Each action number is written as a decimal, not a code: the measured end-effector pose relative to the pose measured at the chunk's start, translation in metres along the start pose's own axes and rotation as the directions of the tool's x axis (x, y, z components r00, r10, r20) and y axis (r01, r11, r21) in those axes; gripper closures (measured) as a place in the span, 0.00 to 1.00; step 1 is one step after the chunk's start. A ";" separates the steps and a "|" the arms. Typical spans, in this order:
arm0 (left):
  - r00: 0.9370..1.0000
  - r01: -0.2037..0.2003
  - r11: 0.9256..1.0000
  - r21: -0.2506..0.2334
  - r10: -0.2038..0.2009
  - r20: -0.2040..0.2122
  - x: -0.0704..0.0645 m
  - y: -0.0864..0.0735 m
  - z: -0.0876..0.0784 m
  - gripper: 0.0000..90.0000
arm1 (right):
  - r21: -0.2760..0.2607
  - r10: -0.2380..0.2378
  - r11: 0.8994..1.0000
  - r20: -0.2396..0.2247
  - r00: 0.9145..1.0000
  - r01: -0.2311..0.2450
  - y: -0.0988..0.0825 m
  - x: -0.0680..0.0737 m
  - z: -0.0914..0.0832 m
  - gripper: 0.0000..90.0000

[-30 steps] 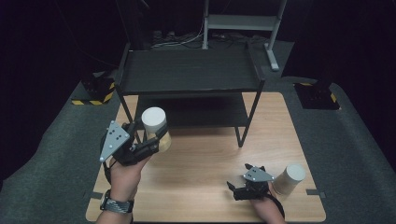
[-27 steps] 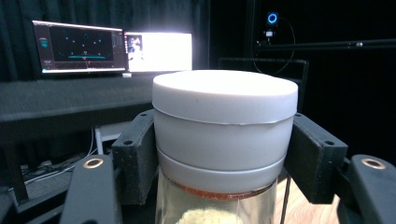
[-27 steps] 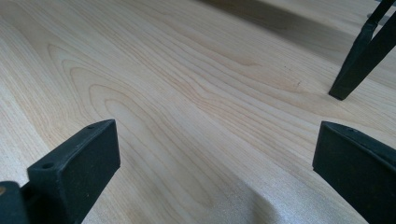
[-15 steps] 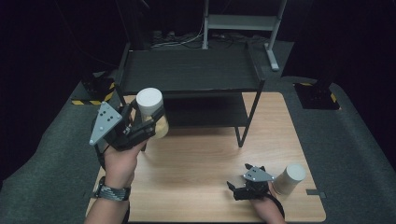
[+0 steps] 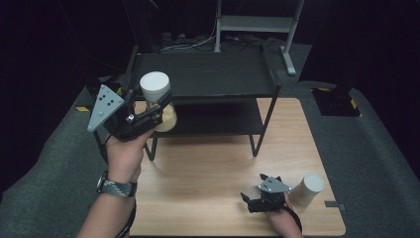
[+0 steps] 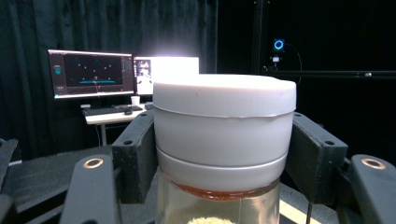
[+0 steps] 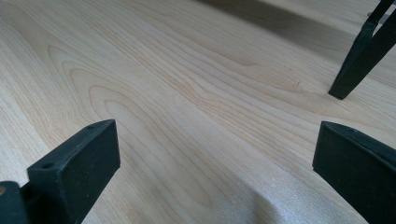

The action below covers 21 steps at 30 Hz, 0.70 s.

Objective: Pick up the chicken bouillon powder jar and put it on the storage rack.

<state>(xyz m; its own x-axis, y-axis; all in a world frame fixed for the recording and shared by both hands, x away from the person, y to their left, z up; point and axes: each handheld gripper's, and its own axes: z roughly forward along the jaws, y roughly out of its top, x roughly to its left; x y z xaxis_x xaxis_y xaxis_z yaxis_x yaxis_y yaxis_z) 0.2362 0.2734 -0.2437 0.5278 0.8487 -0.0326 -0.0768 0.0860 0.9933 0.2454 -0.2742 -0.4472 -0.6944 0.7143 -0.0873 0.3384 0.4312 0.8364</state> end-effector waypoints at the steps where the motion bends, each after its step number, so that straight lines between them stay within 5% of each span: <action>1: 1.000 -0.004 1.000 0.000 0.004 -0.001 0.000 0.002 0.002 0.37 | -0.001 -0.001 1.000 0.000 1.000 0.001 0.000 0.000 0.000 0.00; 21: 1.000 0.010 1.000 -0.025 -0.010 -0.020 0.009 0.020 0.040 0.37 | -0.002 0.001 1.000 -0.004 1.000 -0.001 0.000 -0.001 0.000 0.00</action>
<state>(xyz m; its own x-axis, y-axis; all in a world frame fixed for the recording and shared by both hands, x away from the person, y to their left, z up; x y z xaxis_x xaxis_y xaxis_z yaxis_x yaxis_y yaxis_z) 0.2733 0.2614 -0.2193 0.5117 0.8580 -0.0451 -0.0927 0.1072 0.9899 0.2458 -0.2750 -0.4473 -0.6969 0.7122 -0.0840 0.3380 0.4295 0.8374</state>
